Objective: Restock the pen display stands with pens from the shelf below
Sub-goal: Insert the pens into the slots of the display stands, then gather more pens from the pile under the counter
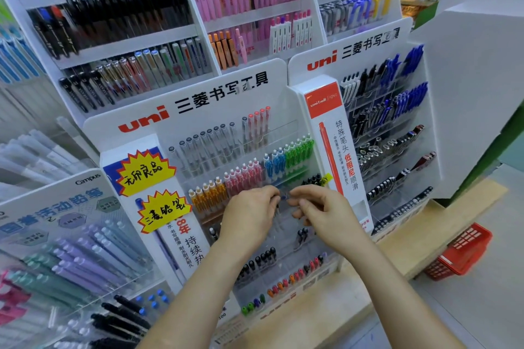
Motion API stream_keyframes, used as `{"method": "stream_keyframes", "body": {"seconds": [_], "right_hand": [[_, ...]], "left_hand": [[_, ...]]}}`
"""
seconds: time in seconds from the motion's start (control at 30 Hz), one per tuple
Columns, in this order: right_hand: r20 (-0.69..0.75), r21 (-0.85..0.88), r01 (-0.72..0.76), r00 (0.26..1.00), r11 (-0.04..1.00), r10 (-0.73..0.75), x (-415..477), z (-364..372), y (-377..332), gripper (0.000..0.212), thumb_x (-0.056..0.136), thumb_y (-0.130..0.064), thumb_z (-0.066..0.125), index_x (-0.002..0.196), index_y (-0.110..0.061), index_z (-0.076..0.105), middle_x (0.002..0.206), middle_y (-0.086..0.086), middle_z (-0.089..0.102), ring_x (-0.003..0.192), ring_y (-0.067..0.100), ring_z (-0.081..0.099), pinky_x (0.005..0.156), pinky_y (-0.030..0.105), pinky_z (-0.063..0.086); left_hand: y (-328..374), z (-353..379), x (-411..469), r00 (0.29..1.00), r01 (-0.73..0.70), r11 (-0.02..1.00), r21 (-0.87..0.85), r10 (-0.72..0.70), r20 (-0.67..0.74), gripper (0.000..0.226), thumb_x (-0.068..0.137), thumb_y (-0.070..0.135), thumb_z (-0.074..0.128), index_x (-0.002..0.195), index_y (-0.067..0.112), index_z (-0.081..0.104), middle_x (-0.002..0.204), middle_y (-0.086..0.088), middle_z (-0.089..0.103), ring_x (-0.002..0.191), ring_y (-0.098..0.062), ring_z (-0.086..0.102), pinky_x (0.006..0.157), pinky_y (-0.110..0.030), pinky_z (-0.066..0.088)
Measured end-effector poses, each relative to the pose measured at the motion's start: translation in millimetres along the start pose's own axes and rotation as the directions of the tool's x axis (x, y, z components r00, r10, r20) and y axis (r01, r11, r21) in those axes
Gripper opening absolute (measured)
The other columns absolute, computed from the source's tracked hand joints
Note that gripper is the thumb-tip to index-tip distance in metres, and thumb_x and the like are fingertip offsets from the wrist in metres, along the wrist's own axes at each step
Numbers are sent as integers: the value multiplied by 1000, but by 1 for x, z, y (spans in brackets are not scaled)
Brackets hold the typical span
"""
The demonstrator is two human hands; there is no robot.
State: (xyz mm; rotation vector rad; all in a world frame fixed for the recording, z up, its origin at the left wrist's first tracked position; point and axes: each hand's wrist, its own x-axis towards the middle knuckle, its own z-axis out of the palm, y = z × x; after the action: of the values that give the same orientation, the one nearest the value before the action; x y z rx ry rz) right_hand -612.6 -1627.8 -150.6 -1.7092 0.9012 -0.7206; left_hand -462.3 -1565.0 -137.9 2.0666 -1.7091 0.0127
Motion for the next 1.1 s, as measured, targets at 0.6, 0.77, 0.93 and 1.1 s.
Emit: {"method": "stream_keyframes", "body": {"seconds": [0.6, 0.77, 0.93, 1.1], "right_hand": [[144, -140, 80, 988, 987, -60, -114, -192, 42, 16, 92, -14, 64, 93, -28, 71, 81, -11, 73, 75, 5, 69, 73, 23, 55], [95, -157, -12, 995, 988, 27, -158, -247, 109, 15, 89, -10, 66, 91, -23, 73, 80, -9, 74, 73, 7, 69, 72, 27, 55], [21, -41, -183, 983, 982, 184, -190, -253, 205, 18, 89, -7, 65, 89, -25, 69, 81, -9, 74, 71, 8, 69, 67, 18, 54], [-27, 45, -249, 968, 967, 250, -198, -198, 327, 20, 89, -3, 65, 88, -22, 70, 79, 1, 73, 72, 17, 69, 65, 20, 54]], "left_hand": [[163, 14, -82, 954, -138, 925, -355, 27, -299, 19, 88, 16, 60, 101, 16, 73, 93, 13, 68, 86, 3, 63, 75, -14, 50], [204, 89, -124, 992, -103, 902, -418, 66, -104, 17, 87, 16, 59, 95, 20, 73, 85, 19, 66, 79, 5, 61, 69, -15, 48], [202, 193, -172, 986, 82, 885, -459, -3, 169, 17, 86, 15, 62, 94, 25, 72, 86, 32, 62, 80, 12, 59, 69, -5, 42], [152, 318, -216, 958, 151, 894, -423, -27, 285, 17, 87, 26, 56, 100, 32, 65, 85, 23, 65, 79, 11, 59, 70, -7, 45]]}}
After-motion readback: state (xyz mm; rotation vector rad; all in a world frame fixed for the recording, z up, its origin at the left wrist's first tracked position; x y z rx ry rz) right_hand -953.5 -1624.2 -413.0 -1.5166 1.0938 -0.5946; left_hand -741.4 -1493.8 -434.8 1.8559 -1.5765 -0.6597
